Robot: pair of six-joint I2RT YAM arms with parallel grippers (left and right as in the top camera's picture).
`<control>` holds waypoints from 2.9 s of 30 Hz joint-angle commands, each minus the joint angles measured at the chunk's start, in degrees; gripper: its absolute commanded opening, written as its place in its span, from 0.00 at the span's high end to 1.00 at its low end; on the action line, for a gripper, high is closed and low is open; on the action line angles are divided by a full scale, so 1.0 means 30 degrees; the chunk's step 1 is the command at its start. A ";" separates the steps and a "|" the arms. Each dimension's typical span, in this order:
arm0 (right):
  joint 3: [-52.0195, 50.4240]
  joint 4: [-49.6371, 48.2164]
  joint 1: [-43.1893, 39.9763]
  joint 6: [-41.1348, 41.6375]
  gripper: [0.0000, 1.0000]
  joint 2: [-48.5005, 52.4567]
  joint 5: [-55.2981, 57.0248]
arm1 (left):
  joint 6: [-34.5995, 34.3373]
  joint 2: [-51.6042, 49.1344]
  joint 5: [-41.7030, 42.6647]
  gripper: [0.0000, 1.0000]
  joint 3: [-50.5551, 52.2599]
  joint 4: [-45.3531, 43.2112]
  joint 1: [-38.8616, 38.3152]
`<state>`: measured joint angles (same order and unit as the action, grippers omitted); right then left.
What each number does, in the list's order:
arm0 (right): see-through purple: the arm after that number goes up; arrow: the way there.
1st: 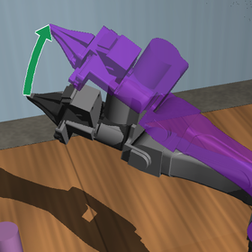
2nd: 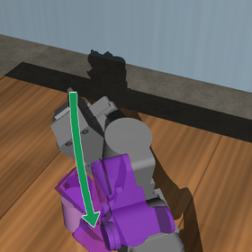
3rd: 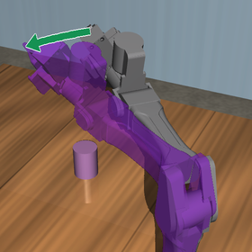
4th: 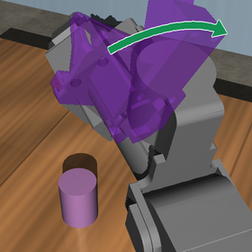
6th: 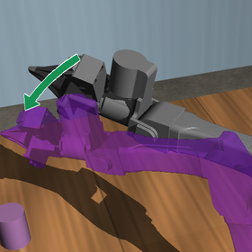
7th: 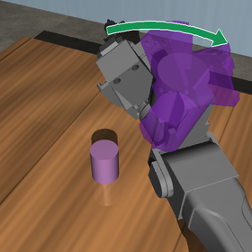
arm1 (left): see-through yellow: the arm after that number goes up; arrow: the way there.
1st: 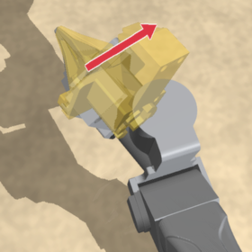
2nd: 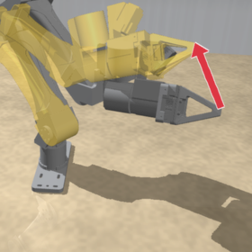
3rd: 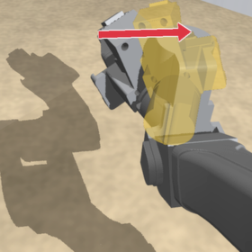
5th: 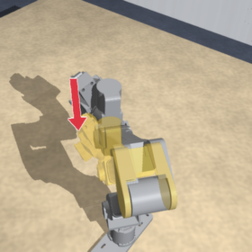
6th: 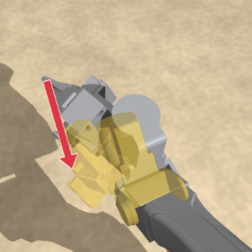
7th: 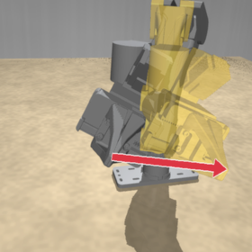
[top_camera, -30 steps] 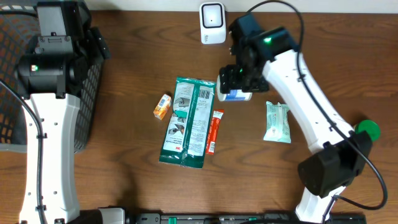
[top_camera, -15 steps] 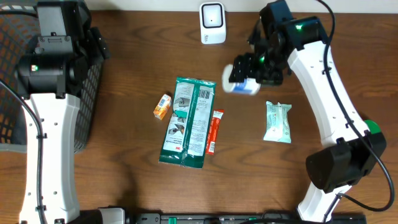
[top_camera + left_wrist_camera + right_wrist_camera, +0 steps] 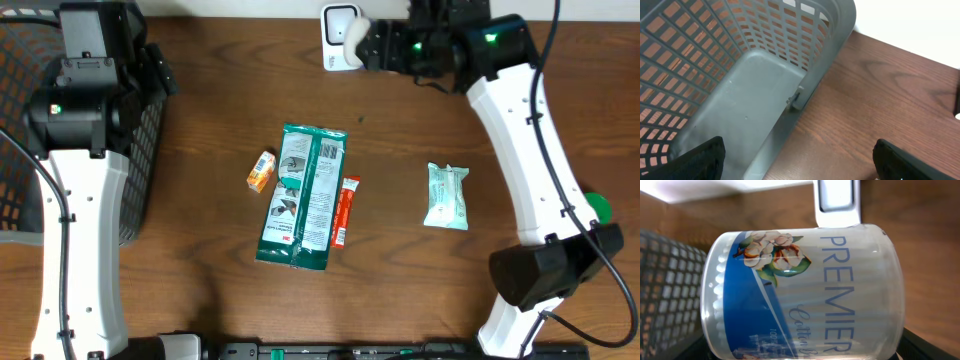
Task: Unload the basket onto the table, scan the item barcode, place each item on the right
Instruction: 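Lift the tub up toward the scanner, then hold the tub in front of the scanner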
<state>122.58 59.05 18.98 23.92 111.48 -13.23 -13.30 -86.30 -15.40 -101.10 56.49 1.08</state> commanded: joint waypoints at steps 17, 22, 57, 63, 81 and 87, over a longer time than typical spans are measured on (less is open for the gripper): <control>0.5486 -0.4670 0.1749 0.0408 0.37 0.6674 0.6572 | -0.0044 -0.0022 -0.0321 0.10 -0.0131 -0.0015 0.0080; 0.5486 -0.5931 0.2004 0.0342 0.37 0.7482 0.7817 | -0.0044 -0.0022 -0.0313 0.10 -0.0131 -0.0015 0.0080; 0.5457 -0.8925 0.2157 -0.2849 0.39 1.1533 0.9326 | -0.0044 -0.0022 -0.0321 0.10 -0.0131 -0.0015 0.0080; 0.5457 -0.8910 0.2157 -0.2856 0.39 1.1948 0.9326 | -0.0044 -0.0022 -0.0313 0.10 -0.0131 -0.0015 0.0080; 0.5457 -0.8816 0.2062 -0.2856 0.39 1.1883 0.9318 | -0.0044 -0.0022 -0.0313 0.10 -0.0131 -0.0015 0.0080; 0.5464 -0.8852 0.2025 -0.2856 0.39 1.1883 0.9318 | -0.0044 -0.0022 -0.0321 0.10 -0.0131 -0.0015 0.0080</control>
<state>138.06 32.73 24.88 15.86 146.80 13.78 -13.32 -86.30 -15.40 -101.10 56.49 1.08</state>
